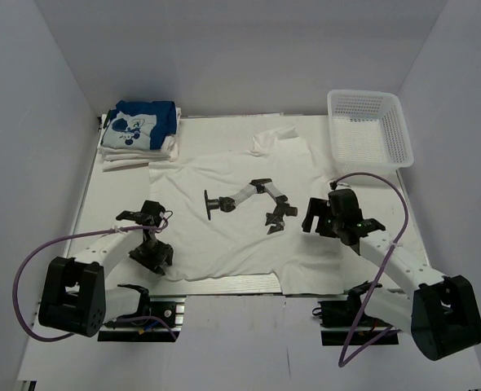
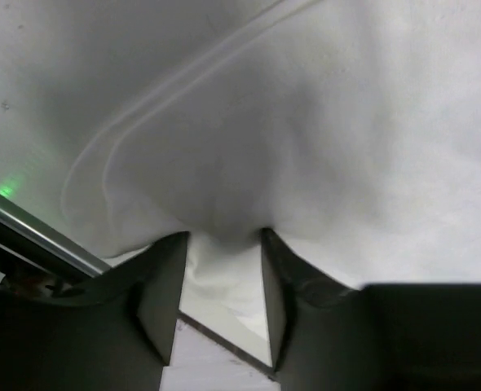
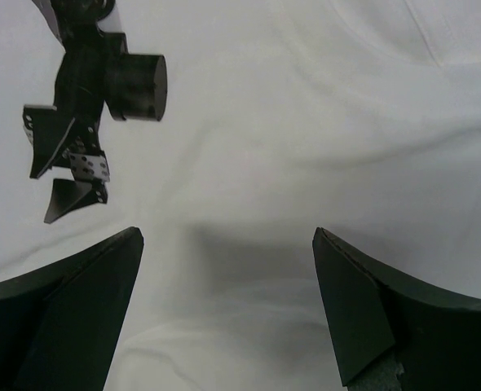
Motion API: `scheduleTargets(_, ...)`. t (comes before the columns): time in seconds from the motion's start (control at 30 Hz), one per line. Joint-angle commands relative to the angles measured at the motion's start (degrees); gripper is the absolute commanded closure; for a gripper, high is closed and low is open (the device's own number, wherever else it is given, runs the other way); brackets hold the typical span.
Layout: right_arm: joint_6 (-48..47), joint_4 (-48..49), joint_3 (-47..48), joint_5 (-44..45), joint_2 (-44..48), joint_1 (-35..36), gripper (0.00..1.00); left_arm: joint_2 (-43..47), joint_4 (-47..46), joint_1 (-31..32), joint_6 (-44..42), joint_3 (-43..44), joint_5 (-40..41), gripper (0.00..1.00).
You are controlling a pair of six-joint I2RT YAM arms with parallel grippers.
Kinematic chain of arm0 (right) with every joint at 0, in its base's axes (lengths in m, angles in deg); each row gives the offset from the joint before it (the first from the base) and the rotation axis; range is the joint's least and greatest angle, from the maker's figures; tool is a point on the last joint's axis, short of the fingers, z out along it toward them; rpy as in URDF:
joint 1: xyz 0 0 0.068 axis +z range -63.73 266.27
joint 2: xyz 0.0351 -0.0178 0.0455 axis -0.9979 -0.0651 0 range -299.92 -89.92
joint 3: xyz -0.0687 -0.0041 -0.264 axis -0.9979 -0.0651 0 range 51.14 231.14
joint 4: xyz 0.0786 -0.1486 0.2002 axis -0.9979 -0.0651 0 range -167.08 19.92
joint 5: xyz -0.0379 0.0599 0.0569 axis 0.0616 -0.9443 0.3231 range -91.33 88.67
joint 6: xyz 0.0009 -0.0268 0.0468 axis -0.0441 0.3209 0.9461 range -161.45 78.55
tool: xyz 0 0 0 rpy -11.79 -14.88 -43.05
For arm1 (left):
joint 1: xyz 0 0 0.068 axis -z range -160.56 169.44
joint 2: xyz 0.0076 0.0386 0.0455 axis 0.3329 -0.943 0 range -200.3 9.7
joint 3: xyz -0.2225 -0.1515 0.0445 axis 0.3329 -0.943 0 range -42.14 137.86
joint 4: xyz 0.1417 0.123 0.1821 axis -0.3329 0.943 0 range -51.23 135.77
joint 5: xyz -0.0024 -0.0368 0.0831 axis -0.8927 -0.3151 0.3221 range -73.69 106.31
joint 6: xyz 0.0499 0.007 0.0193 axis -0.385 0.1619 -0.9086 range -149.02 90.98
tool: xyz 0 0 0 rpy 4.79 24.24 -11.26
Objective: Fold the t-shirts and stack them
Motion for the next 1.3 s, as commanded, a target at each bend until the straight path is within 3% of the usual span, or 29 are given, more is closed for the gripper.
scheduleTargets(0.0, 0.3, -7.6, 2.3, 0.0, 3.3, 0.2, 0.1, -2.1, -1.4, -0.2, 2.0, -2.3, 8.1, 0.53)
scheduleTargets(0.03, 0.3, -9.5, 2.5, -0.3, 3.7, 0.3, 0.1, -2.1, -1.9, -0.2, 2.0, -2.3, 8.1, 0.53)
scheduleTargets(0.07, 0.7, -11.8, 2.7, -0.8, 4.9, 0.4, 0.1, -1.6, -2.0, -0.2, 2.0, -2.3, 8.1, 0.64)
scheduleTargets(0.2, 1.0, -18.4, 3.8, -1.5, 7.9, 1.7, 0.1, -1.5, -2.0, -0.2, 2.0, -2.3, 8.1, 0.83)
scheduleTargets(0.33, 1.4, -23.4, 4.9, -2.2, 5.9, 4.7, 0.1, -1.0, -2.0, -0.2, 0.9, -1.1, 8.1, 0.86)
scheduleTargets(0.43, 4.1, -24.4, 3.4, -4.6, 2.4, 8.7, 0.1, -0.4, -1.3, -0.2, 0.2, -0.6, 8.7, 0.94)
scheduleTargets(0.5, 5.5, -23.9, 3.2, -8.1, 1.0, 11.0, 0.11, 0.1, -1.3, -0.2, -0.4, -0.1, 8.7, 0.94)
scheduleTargets(0.77, 9.6, -29.1, 2.9, -6.3, -3.7, 19.5, 0.14, 1.3, -1.9, -0.2, -2.0, -0.1, 7.5, 0.98)
scheduleTargets(1.03, 13.8, -33.9, 12.1, 15.5, -2.1, 23.5, 0.1, 1.8, -6.1, -0.2, -4.0, -1.8, 4.9, 0.99)
scheduleTargets(1.17, 4.6, -30.9, 13.4, 6.3, -0.5, 24.6, 0.1, 2.3, -4.8, -0.2, -4.5, -0.8, 5.9, 0.99)
scheduleTargets(1.27, -0.9, -28.8, 10.9, -5.3, -1.1, 27.1, 0.1, 3.1, -5.6, -0.2, -6.1, -0.8, 5.9, 0.99)
